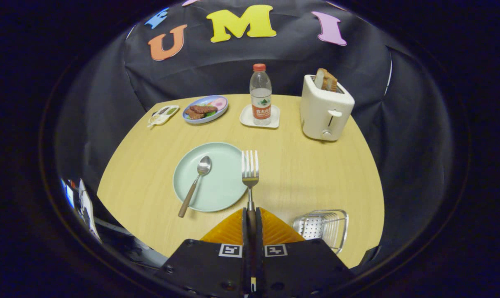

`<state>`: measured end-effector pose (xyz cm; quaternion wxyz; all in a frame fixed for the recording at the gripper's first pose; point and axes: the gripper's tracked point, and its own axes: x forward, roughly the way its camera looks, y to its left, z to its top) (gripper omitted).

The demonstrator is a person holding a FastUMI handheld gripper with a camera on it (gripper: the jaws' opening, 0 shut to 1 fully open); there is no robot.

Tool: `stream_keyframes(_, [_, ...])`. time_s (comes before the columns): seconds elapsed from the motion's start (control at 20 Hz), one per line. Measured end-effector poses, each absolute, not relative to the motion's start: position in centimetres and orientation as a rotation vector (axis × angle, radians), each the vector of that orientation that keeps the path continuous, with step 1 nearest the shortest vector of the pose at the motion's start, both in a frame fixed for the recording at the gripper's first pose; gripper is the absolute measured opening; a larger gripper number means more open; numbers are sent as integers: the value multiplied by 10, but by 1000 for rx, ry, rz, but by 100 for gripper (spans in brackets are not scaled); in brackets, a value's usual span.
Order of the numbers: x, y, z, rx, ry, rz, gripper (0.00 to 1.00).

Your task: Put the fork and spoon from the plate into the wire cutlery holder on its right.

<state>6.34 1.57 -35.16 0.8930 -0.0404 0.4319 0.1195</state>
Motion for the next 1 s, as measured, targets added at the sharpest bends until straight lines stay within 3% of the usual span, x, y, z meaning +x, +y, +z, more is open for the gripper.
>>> stream_keyframes(0.55, [9,-81,-350,-71,976,133,5])
stream_keyframes(1.0, [-29,-93,-364,41,1225,113,5])
